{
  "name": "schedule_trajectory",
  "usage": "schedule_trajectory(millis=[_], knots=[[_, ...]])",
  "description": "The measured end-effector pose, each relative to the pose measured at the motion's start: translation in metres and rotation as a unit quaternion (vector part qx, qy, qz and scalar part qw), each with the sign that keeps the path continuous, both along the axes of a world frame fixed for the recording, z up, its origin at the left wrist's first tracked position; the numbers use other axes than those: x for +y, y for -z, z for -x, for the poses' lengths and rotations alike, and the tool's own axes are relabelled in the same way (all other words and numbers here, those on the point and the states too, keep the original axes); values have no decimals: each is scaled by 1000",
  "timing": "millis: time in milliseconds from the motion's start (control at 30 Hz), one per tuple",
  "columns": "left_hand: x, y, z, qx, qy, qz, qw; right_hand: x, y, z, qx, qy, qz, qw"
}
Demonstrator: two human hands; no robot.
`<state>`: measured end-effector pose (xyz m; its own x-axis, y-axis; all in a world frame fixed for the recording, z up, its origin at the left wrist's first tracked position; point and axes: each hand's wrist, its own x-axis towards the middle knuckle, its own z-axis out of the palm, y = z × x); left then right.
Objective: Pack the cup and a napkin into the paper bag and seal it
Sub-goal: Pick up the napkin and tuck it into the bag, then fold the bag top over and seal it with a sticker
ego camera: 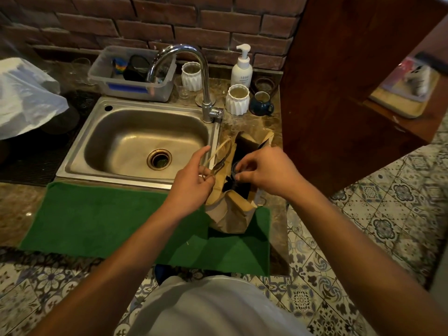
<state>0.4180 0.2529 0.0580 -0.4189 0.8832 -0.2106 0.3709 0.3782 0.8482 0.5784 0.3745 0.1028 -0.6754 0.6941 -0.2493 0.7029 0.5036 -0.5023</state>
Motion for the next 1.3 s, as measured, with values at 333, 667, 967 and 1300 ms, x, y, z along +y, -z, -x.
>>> schedule_trajectory(millis=[333,667,967,1300], knots=[[2,0,-4,-35,-24,2,999,3,19,-40,87,183,73,977],[14,-11,-23,12,0,-21,1000,-20,32,-27,145,240,269,921],[-4,-10,-20,-68,28,-45,996,-43,37,-11,251,274,398,839],[-36,3,-7,41,89,-102,990,-55,35,-7,306,247,392,831]])
